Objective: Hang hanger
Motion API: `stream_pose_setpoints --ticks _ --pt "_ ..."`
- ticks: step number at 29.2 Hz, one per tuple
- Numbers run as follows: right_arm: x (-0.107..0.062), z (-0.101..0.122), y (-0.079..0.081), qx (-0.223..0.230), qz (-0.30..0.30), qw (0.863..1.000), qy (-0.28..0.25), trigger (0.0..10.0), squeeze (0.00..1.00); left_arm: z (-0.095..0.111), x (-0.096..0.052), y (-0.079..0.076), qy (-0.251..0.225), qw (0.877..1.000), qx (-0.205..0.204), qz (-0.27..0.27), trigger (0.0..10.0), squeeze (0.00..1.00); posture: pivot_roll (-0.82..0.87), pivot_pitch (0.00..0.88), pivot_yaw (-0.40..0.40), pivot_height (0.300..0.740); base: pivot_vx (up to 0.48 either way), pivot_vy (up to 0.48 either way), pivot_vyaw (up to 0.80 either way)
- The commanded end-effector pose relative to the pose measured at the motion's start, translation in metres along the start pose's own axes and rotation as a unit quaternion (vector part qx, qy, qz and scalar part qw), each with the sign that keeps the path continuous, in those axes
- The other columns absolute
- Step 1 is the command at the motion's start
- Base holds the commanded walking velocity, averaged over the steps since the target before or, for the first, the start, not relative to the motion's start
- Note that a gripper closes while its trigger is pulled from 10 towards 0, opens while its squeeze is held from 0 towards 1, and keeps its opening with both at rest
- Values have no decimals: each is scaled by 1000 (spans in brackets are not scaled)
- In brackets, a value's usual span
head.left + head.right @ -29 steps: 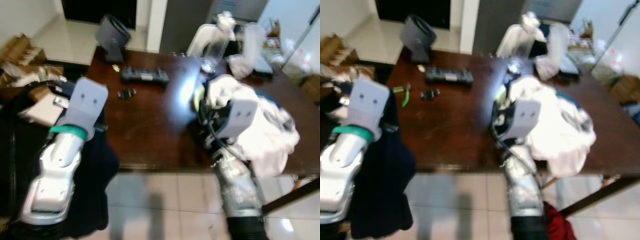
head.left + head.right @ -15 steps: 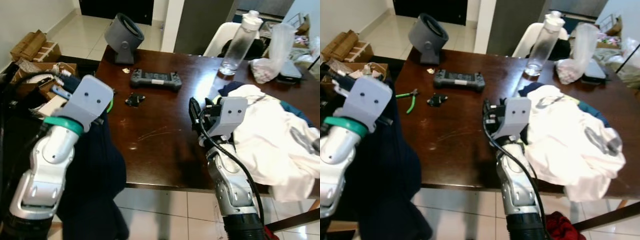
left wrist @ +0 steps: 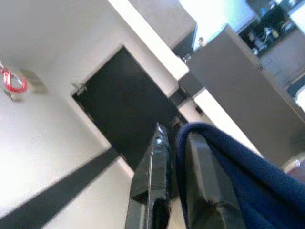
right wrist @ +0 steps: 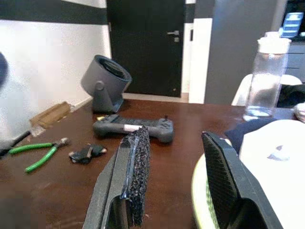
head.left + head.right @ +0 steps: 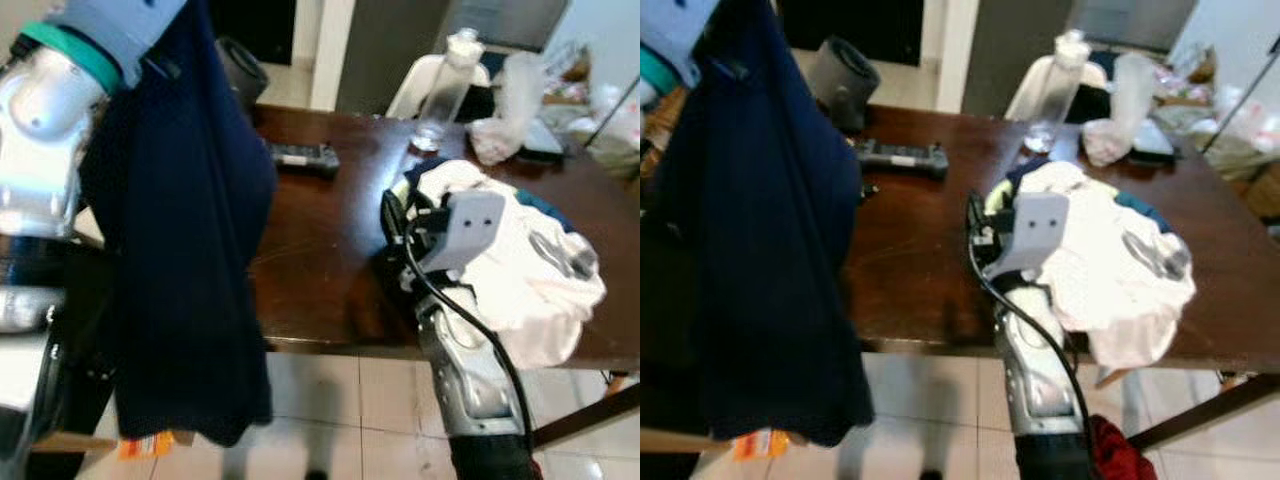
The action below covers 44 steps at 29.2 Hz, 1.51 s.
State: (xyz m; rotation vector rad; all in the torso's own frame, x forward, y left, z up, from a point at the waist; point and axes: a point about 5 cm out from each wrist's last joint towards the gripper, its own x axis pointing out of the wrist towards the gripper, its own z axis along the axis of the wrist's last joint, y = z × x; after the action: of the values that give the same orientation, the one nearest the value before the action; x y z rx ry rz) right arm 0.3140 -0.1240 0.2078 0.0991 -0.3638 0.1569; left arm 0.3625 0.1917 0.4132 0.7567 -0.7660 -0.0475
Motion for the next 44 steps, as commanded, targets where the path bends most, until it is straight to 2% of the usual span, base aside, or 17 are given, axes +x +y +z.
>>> stream_pose_setpoints --ticks 1,2,4,5,6,9,10,14,16,18,19,21,26,32,40,43,44 --pt "-5 1 -3 1 -2 1000 5 10000 0 3 10 -8 -10 1000 6 -10 10000 0 49 121 -25 740 0 0 0" --pt "-5 1 -3 1 -2 1000 5 10000 0 3 10 -8 -10 1000 6 -10 10000 0 49 121 -25 740 0 0 0" --pt "-6 4 -6 -5 -7 1000 4 10000 0 -2 11 -39 2 997 -49 -64 10000 0 31 127 -21 740 0 0 0" --pt "-6 4 -6 -5 -7 1000 4 10000 0 -2 11 -39 2 997 -49 -64 10000 0 31 127 -21 740 0 0 0" --pt "-6 5 -7 -7 -10 1000 3 10000 0 -7 6 -54 4 994 -72 -83 10000 0 22 136 -25 740 0 0 0" --pt "-6 6 -8 -8 -12 1000 3 10000 0 -13 -3 -67 9 992 -85 -97 10000 0 20 136 -26 740 0 0 0" --pt "-6 6 -9 -9 -12 1000 3 10000 0 -19 -12 -73 14 990 -93 -102 10000 0 25 139 -32 740 0 0 0" --pt "-6 6 -9 -9 -10 1000 7 10000 0 -29 -24 -70 22 990 -112 -85 10000 0 41 138 -37 740 0 0 0" --pt "-6 3 -9 -8 -8 1000 11 10000 0 -37 -29 -57 42 989 -134 -46 10000 0 54 134 -36 740 0 0 0" --pt "-6 3 -9 -8 -8 1000 11 10000 0 -37 -29 -57 42 989 -134 -46 10000 0 54 134 -36 740 0 0 0" --pt "-5 3 -7 -6 -7 1000 12 10000 0 -41 -31 -48 59 985 -161 -16 10000 0 56 133 -35 740 0 0 0" --pt "-5 2 -5 -4 -6 1000 13 10000 0 -45 -35 -39 67 983 -173 7 10000 0 61 125 -36 740 0 0 0" --pt "-5 2 -3 -1 -3 1000 16 10000 0 -47 -47 -27 77 983 -166 22 10000 0 62 124 -36 740 0 0 0" --pt "-6 2 -5 -3 -5 1000 19 10000 0 -47 -58 -32 91 983 -162 11 10000 0 64 122 -32 740 0 0 0" --pt "-6 1 -4 -2 -6 1000 20 10000 0 -50 -61 -39 111 981 -160 15 10000 0 64 121 -26 740 0 0 0" --pt "-7 0 -3 -2 -5 1000 22 10000 0 -46 -64 -47 109 983 -145 -15 10000 0 62 122 -25 740 0 0 0" --pt "-7 0 -3 -2 -5 1000 22 10000 0 -41 -64 -49 89 988 -126 -31 10000 0 61 126 -30 740 0 0 0"
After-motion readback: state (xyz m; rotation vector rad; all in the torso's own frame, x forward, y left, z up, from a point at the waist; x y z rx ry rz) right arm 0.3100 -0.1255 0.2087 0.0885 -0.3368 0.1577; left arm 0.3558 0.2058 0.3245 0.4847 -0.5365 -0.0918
